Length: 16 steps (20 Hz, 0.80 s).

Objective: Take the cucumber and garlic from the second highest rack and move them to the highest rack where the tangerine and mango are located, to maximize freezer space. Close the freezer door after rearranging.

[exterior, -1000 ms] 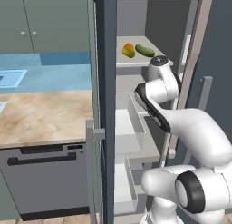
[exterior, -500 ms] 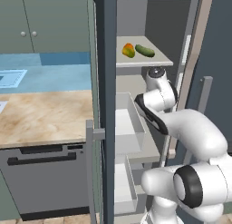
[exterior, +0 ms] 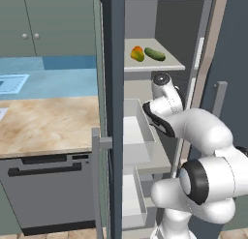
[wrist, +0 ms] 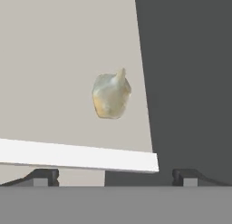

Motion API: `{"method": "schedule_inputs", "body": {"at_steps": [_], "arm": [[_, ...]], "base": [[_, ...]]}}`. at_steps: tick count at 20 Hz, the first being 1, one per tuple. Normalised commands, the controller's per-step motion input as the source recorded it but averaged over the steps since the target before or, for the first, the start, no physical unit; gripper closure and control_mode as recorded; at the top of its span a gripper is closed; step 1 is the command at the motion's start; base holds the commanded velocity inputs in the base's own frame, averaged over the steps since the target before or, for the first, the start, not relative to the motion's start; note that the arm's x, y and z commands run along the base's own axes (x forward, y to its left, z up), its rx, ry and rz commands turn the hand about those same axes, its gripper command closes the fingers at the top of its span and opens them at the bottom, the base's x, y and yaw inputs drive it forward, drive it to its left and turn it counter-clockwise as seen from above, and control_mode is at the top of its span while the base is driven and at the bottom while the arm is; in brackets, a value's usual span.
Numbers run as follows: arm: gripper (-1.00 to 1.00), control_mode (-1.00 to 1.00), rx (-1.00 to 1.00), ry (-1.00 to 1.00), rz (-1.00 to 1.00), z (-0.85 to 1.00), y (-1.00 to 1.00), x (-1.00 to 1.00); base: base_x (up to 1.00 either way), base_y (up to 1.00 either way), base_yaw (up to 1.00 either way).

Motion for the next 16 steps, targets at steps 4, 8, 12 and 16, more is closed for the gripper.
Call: {"method": "schedule_inputs", "body": {"at_steps": [4,8,12,16], "arm": [[-1.00,-1.00,0.00,0.02,-0.13,-0.12,-0.03,0.24],[-1.00,-1.00,0.00,0.00,-0.09,-0.27,0.00,0.29],[-1.00,-1.00,0.01,0.00,-0.05,-0.26,0.00,0.23],[-1.00,-1.00,0.02,0.00,-0.04,-0.14,-0.06,0.26]], "base": [[0.00,0.00,0.00],[0.00,0.00,0.00],[0.00,0.00,0.00],[0.00,0.00,0.00]]}}
